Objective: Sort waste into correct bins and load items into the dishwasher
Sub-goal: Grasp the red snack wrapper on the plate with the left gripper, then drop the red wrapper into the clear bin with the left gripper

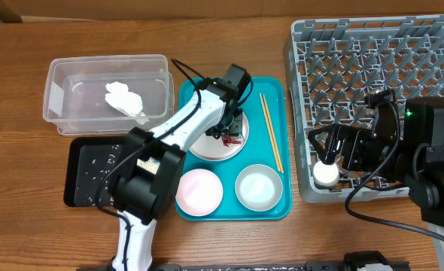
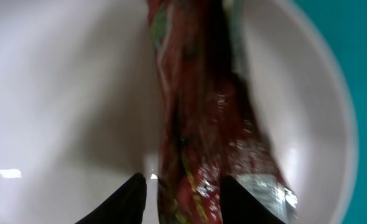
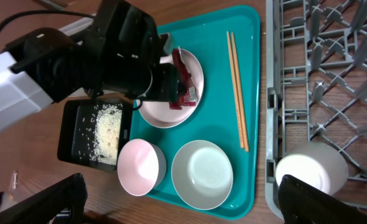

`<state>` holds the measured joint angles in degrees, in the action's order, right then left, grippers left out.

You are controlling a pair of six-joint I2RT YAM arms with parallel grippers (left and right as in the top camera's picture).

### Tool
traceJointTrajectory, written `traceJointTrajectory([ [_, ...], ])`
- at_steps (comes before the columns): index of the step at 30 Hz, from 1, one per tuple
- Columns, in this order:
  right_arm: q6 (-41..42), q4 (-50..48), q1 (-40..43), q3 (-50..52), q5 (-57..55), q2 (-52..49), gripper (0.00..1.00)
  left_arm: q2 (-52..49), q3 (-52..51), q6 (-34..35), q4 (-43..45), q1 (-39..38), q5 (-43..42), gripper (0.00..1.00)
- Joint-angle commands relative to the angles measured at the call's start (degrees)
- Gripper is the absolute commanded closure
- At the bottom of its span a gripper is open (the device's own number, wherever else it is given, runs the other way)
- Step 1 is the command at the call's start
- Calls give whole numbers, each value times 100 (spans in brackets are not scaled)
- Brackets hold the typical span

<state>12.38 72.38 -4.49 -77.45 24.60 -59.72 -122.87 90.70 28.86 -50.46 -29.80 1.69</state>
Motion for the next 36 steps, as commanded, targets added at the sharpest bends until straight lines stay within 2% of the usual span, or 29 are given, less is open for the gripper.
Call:
traceJointTrajectory([
  [1, -44, -15, 7, -52, -4, 68, 0, -13, 9, 138, -61, 50, -26, 71],
  [2, -44, -15, 7, -52, -4, 68, 0, -11, 9, 138, -81, 55, -26, 77],
  [4, -44, -4, 7, -52, -4, 68, 0, 2, 31, 109, -144, 68, -24, 96],
  [8, -46, 26, 7, -52, -4, 70, 0, 197, 365, 92, -581, 323, -20, 96],
  [13, -46, 59, 7, -52, -4, 70, 0, 866, 1084, 81, -1270, 994, 26, 96],
  [18, -46, 55, 7, -52, -4, 68, 0, 1523, 1224, -20, -1300, 1862, 160, 96],
  [23, -48, 55, 7, -52, -4, 68, 0, 1499, 1222, -168, -1292, 2605, 229, 96],
  [24, -48, 55, 7, -52, -7, 68, 0, 1456, 1222, -192, -1292, 2721, 214, 85],
  [25, -50, 55, 7, -52, -7, 68, 0, 1434, 1222, -243, -1292, 2798, 173, 60],
  [26, -61, 55, 7, -52, -7, 68, 0, 1412, 1222, -343, -1290, 2852, 120, 44],
  [27, -70, 52, 7, -52, -7, 68, 0, 1412, 1222, -459, -1298, 2887, 122, 37],
  [29, -70, 39, 7, -52, -7, 68, 0, 1440, 1233, -719, -1314, 2900, 120, 32],
  [36, -240, -142, 7, -52, -55, 70, 0, 2157, 1362, -1220, -2015, 2747, 74, 36],
])
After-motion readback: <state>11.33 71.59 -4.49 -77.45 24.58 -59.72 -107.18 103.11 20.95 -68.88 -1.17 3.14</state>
